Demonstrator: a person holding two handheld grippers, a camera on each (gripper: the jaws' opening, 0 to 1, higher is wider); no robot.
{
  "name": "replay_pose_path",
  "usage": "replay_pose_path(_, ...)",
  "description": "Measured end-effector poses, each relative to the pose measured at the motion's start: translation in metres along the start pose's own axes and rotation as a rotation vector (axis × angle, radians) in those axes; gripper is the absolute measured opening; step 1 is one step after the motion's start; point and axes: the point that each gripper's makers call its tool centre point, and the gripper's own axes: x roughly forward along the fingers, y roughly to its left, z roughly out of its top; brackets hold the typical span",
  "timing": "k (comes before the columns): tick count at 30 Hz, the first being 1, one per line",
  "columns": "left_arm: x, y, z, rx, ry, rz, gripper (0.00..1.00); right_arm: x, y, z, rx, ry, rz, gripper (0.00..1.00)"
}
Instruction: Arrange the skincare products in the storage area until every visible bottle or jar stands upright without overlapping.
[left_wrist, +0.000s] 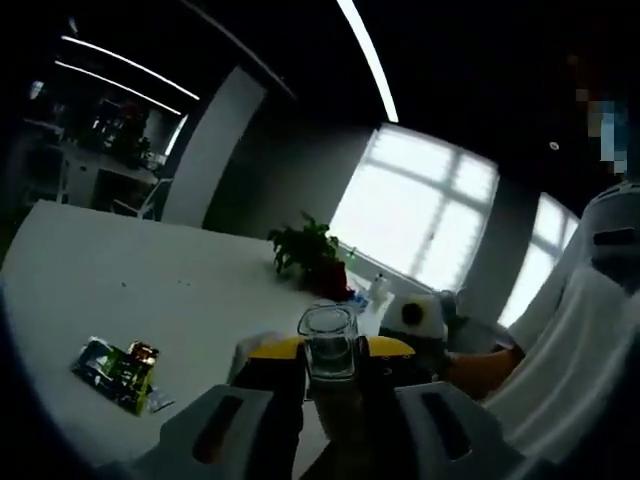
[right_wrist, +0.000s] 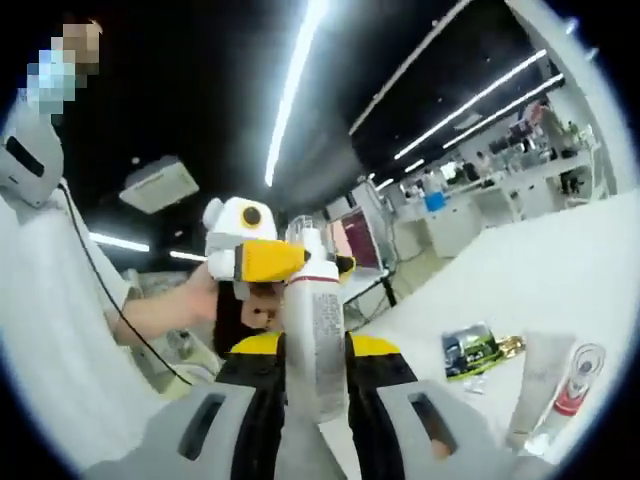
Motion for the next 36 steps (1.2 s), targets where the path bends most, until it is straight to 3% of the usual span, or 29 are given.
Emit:
replay_pose_path(5, 0.009, 0.002, -0.006, 0.076, 0.073, 0.103, 0.20, 0.005, -0.002, -0.006, -0.136, 0.115, -0.072, 0.24)
replay_pose_path(9, 0.013, 0.014, -0.009, -0.044, 0.100, 0.237, 0.20, 0.006, -0.001, -0.004, -0.173, 0.141, -0.104, 0.26)
replay_pose_path(13, 0.014, 0.019, -0.009, -0.081, 0.088, 0.298, 0.19, 0.003, -0.008, -0.005, -0.165, 0.168, -0.152, 0.25)
replay_pose_path(18, 0.016, 0.023, -0.006, -0.142, 0.024, 0.374, 0.19, -0.001, -0.020, -0.008, -0.108, 0.177, -0.273, 0.23)
replay_pose_path(22, 0.017, 0.016, -0.003, -0.157, -0.030, 0.399, 0.19, -0.003, -0.024, -0.006, -0.118, 0.182, -0.351, 0.22)
replay_pose_path(25, 0.016, 0.010, 0.002, -0.185, -0.084, 0.405, 0.19, -0.009, -0.032, 0.001, -0.125, 0.150, -0.436, 0.21)
replay_pose_path(32, 0.012, 0.000, 0.006, -0.196, -0.105, 0.379, 0.19, -0.012, -0.023, 0.005, -0.120, 0.108, -0.433, 0.20)
replay_pose_path(36, 0.012, -0.006, 0.007, -0.147, -0.097, 0.379, 0.19, -0.013, -0.022, 0.006, -0.130, 0.112, -0.444, 0.20)
